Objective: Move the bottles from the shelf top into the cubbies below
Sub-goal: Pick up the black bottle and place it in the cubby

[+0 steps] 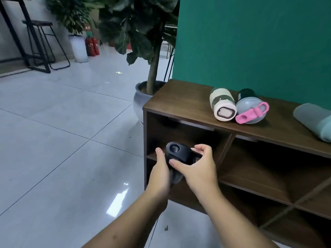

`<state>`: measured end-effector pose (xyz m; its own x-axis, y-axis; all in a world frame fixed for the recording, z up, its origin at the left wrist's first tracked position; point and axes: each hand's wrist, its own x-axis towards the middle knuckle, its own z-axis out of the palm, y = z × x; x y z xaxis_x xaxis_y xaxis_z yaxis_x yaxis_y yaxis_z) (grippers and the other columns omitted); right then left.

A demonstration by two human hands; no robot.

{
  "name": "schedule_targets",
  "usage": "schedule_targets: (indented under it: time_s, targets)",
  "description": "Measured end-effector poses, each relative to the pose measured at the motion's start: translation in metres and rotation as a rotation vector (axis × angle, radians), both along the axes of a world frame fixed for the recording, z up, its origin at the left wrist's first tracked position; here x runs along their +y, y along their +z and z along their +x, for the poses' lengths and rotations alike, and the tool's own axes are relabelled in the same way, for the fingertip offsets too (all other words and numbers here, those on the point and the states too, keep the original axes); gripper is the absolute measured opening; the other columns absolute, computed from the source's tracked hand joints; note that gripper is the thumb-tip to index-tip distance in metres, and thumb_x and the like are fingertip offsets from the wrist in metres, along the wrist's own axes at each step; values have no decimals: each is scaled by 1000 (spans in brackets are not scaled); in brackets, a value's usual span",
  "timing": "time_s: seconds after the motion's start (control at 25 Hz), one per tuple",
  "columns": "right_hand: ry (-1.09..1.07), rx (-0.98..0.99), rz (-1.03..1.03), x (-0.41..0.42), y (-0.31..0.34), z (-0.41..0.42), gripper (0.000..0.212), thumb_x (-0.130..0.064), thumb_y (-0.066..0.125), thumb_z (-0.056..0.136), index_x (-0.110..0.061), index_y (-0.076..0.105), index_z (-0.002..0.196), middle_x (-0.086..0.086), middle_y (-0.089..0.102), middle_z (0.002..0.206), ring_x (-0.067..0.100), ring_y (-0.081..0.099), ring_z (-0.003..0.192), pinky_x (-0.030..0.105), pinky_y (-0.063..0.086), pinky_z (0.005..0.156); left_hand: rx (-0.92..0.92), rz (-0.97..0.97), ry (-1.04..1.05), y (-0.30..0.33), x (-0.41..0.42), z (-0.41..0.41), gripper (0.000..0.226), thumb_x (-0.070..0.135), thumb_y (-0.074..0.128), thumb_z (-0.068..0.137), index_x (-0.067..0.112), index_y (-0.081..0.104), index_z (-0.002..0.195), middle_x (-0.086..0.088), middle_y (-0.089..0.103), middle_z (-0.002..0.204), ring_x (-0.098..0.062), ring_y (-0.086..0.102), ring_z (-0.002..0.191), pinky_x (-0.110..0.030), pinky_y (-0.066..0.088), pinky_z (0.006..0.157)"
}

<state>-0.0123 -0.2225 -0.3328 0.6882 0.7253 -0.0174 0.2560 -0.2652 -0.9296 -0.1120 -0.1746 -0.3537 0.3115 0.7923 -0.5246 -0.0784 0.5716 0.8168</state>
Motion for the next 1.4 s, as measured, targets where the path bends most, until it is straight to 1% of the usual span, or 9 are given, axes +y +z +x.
schedule_targets:
  time_s: [0.08, 0.2, 0.36, 0.56, 0.8, 0.96, 1.04, 1.24, 1.4]
  targets:
    - [-29, -17, 15, 39, -18, 15, 70, -23, 107, 75, -30, 54, 120, -5, 64, 120, 19, 66, 112, 34, 53, 93, 6, 36, 26, -38, 37, 27, 107, 103, 31, 88, 23, 81, 138, -31, 77, 144, -41, 79, 129, -51, 58, 120]
    - [-26, -53, 43, 94, -43, 36, 59, -23, 103, 81, -28, 63, 124, -15, 64, 105, 11, 65, 99, 31, 50, 93, -20, 75, 101, -100, 102, 67, 148, 123, 34, 49, 26, 60, 157, -30, 62, 164, -50, 63, 152, -68, 46, 129]
    - [8, -163, 83, 141, -71, 51, 55, -25, 91, 96, -24, 68, 146, 7, 62, 146, 25, 64, 133, 27, 43, 105, -97, 155, 120, -107, 139, 72, 132, 114, 32, 68, 29, 48, 167, -17, 54, 175, -37, 51, 165, -64, 39, 136]
    - [45, -237, 13, 160, -91, 53, 56, -27, 82, 105, -23, 63, 157, 15, 43, 165, 31, 57, 146, 17, 36, 105, -99, 153, 86, -103, 145, 67, 65, 58, 20, 121, 25, 46, 171, 2, 55, 170, -21, 47, 166, -52, 34, 141]
    - [128, -410, -70, 157, -106, 55, 52, -21, 61, 118, -33, 53, 168, 18, 27, 178, 35, 41, 160, 20, 33, 115, -152, 134, 26, -112, 150, 68, 67, 58, 19, 122, 26, 42, 176, 4, 48, 178, -17, 40, 170, -47, 28, 144]
    - [14, -770, -221, 163, -107, 44, 54, -21, 61, 116, -38, 53, 168, 17, 36, 180, 41, 29, 168, 63, 34, 134, -95, 156, 108, -154, 166, 85, 114, 107, 31, 76, 41, 51, 168, -6, 46, 182, -27, 43, 171, -57, 31, 141]
    - [-16, -803, -189, 167, -108, 36, 56, -13, 66, 112, -27, 58, 166, 19, 50, 173, 41, 39, 165, 66, 34, 135, -89, 89, 159, -171, 169, 91, 129, 111, 30, 63, 38, 50, 168, -5, 51, 178, -30, 50, 166, -58, 36, 138]
    - [82, -760, -204, 172, -107, 36, 64, -21, 61, 116, -25, 38, 176, 15, 32, 185, 34, 19, 176, 55, 15, 145, -211, -48, 193, -132, 155, 82, 82, 79, 22, 111, 22, 60, 156, -11, 71, 158, -32, 67, 147, -57, 49, 131]
    - [193, -794, -353, 177, -98, 54, 81, -29, 58, 117, -37, 9, 181, 1, 7, 193, 27, -9, 178, 57, -4, 145, -192, -69, 235, -116, 157, 84, 74, 69, 21, 117, 21, 61, 156, -7, 74, 149, -22, 76, 115, -44, 58, 108]
